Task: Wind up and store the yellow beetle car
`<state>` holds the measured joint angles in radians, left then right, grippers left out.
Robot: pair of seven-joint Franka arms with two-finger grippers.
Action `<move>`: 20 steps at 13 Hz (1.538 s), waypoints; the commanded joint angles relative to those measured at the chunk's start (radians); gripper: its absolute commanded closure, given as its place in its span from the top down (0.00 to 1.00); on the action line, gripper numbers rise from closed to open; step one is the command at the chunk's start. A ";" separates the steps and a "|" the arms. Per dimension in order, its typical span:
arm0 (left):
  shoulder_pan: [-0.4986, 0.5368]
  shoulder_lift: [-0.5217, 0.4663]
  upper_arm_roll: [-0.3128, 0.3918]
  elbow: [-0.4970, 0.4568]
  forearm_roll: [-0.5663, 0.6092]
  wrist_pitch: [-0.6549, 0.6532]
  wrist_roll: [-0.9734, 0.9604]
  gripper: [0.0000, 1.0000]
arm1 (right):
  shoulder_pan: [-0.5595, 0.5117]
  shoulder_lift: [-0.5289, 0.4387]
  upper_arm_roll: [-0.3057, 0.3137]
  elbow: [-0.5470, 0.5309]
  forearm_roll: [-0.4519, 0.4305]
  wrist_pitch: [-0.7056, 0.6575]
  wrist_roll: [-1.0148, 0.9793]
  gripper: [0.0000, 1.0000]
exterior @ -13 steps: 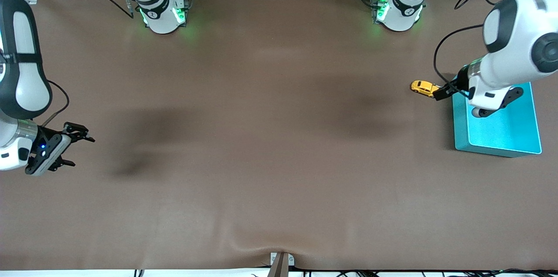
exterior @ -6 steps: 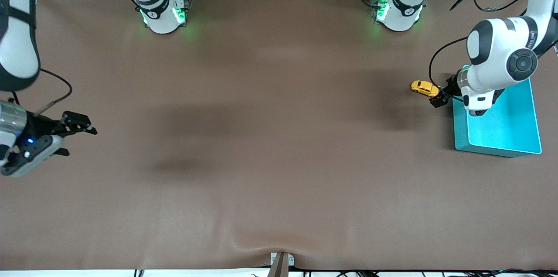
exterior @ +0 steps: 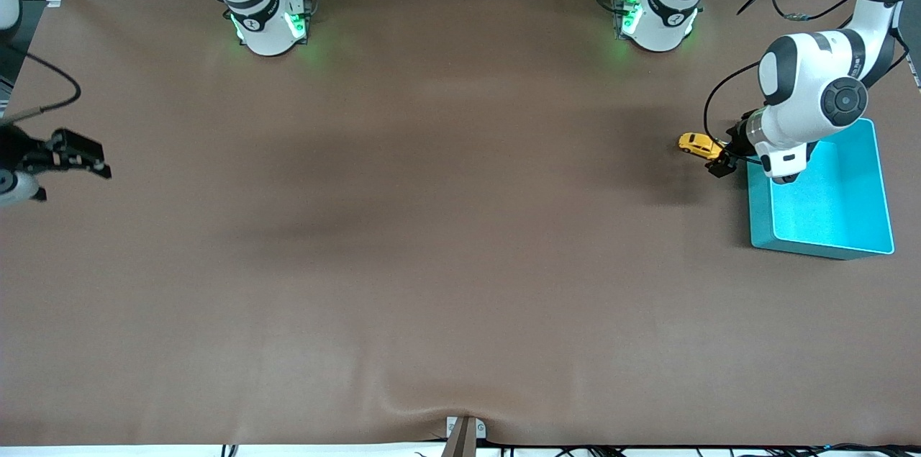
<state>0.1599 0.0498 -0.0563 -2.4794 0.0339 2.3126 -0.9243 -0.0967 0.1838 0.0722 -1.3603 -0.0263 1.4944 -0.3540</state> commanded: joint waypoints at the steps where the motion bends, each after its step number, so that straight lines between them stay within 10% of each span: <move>1: 0.035 0.002 -0.005 -0.059 0.009 0.085 -0.016 1.00 | 0.017 -0.046 -0.006 -0.010 -0.017 -0.028 0.224 1.00; 12: 0.043 0.056 -0.003 -0.159 0.009 0.249 -0.146 1.00 | 0.005 -0.070 -0.021 -0.035 0.050 0.001 0.262 1.00; 16: 0.056 0.068 -0.003 -0.161 0.009 0.263 -0.159 1.00 | 0.002 -0.243 -0.028 -0.274 0.060 0.156 0.265 1.00; 20: 0.056 0.070 -0.003 -0.159 0.009 0.263 -0.177 0.90 | 0.099 -0.267 -0.138 -0.287 0.060 0.120 0.265 1.00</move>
<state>0.2110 0.1202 -0.0558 -2.6322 0.0339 2.5564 -1.0682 -0.0637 -0.0372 0.0023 -1.6040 0.0192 1.6171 -0.1034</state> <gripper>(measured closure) 0.053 0.000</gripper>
